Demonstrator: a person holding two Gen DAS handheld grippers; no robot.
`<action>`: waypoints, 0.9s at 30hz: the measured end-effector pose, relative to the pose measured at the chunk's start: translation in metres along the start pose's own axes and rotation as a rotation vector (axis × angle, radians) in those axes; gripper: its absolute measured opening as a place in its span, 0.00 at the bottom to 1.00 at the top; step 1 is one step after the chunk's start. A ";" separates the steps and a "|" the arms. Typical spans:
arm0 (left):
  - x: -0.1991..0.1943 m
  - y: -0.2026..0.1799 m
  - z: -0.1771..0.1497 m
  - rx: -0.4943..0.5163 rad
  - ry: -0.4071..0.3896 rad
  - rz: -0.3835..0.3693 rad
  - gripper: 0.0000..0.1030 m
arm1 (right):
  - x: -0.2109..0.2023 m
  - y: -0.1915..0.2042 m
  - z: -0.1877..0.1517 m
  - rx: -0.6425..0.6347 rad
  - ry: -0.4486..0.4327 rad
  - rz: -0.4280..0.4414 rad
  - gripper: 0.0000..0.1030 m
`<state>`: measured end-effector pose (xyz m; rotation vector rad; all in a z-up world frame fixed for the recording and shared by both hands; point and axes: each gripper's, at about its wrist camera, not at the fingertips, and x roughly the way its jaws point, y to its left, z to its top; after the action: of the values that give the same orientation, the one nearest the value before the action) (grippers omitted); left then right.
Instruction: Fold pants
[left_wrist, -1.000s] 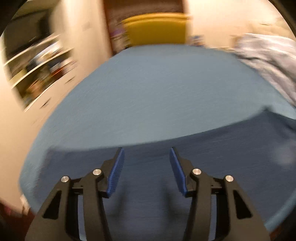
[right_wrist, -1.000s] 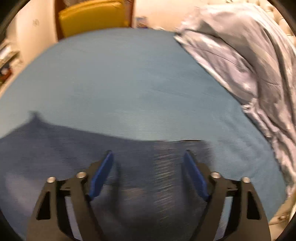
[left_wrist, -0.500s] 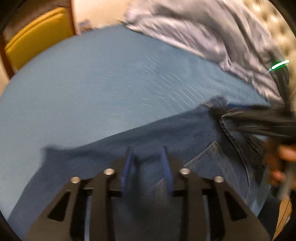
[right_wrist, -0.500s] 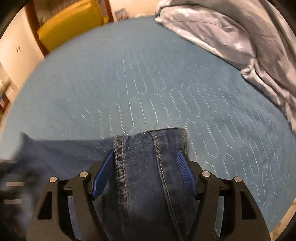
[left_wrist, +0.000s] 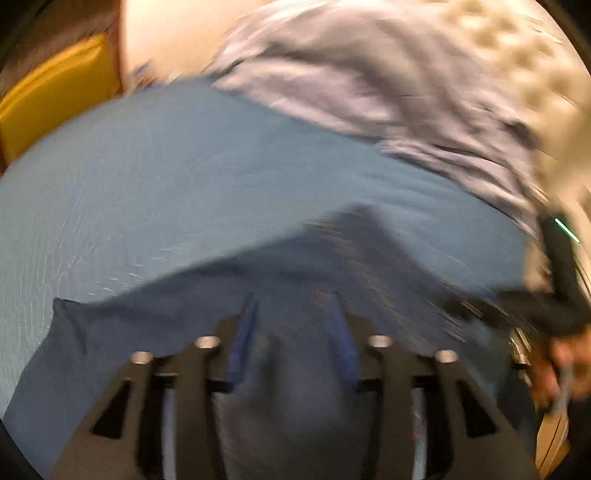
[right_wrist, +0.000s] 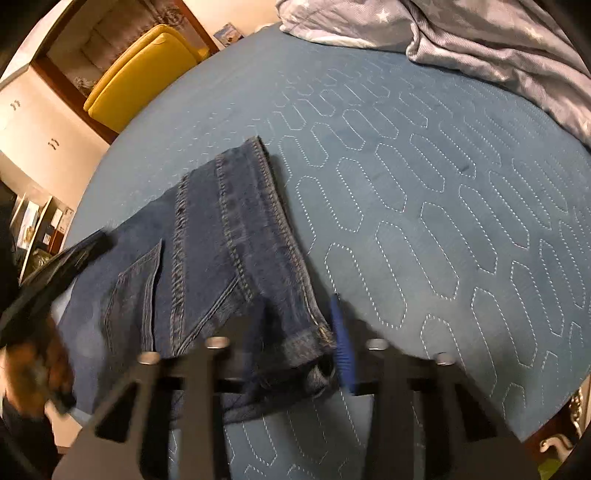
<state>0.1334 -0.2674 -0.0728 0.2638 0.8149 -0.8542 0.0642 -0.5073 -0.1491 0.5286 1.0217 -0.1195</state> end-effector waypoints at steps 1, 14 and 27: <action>-0.012 -0.021 -0.015 0.057 -0.022 -0.011 0.52 | -0.003 0.001 -0.002 -0.005 -0.009 -0.003 0.21; 0.005 -0.101 -0.117 0.393 0.024 0.276 0.12 | -0.015 -0.002 -0.008 0.004 -0.042 0.019 0.18; 0.003 -0.110 -0.120 0.408 0.032 0.300 0.05 | -0.008 -0.002 -0.018 -0.026 -0.052 -0.089 0.16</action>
<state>-0.0121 -0.2788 -0.1445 0.7424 0.6050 -0.7266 0.0453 -0.5017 -0.1500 0.4544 0.9950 -0.1980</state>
